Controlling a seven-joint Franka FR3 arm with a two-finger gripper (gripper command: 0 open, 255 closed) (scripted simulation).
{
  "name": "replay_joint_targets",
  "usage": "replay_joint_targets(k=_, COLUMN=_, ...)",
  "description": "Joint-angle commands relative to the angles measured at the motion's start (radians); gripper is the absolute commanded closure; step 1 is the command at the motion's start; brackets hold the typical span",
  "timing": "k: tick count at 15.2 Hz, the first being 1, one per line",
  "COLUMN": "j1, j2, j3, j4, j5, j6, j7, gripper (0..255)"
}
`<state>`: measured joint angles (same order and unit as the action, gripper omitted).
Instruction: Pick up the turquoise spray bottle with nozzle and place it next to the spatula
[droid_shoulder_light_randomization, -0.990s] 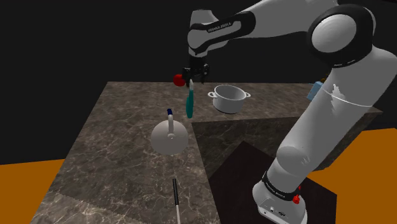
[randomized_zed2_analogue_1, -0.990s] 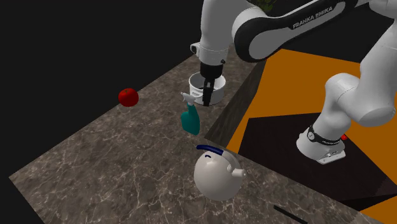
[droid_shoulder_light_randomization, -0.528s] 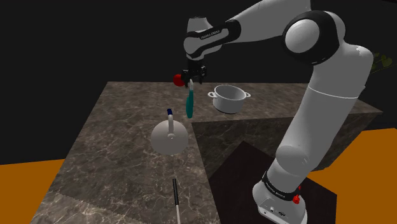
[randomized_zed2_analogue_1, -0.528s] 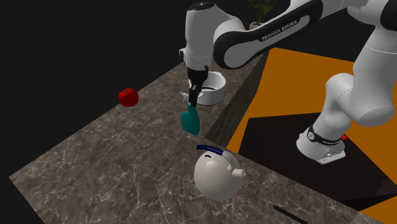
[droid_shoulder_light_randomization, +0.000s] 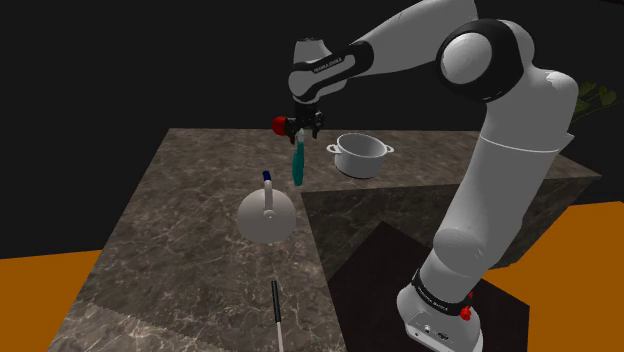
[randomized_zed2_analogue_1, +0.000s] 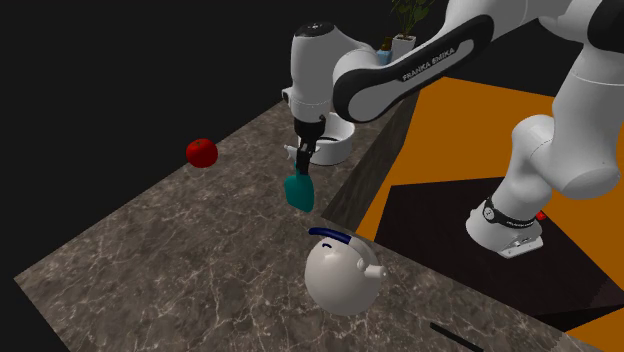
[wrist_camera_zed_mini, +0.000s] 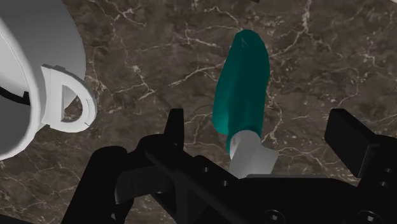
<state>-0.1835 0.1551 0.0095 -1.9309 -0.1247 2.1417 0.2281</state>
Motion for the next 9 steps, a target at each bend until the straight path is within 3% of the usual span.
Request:
replay_joint_targets(k=1, j1=0.000, j2=0.001, j3=0.000, j4=-0.001, j5=0.000, j6=0.002, j7=0.000, gripper=0)
replay_joint_targets(k=4, j1=0.000, j2=0.001, j3=0.000, j4=-0.001, j5=0.000, j6=0.002, j7=0.000, gripper=0)
replay_joint_targets(k=5, j1=0.000, j2=0.001, j3=0.000, j4=-0.001, j5=0.000, j6=0.002, j7=0.000, gripper=255)
replay_joint_targets(k=9, j1=0.000, j2=0.001, j3=0.000, j4=-0.001, j5=0.000, j6=0.002, j7=0.000, gripper=255)
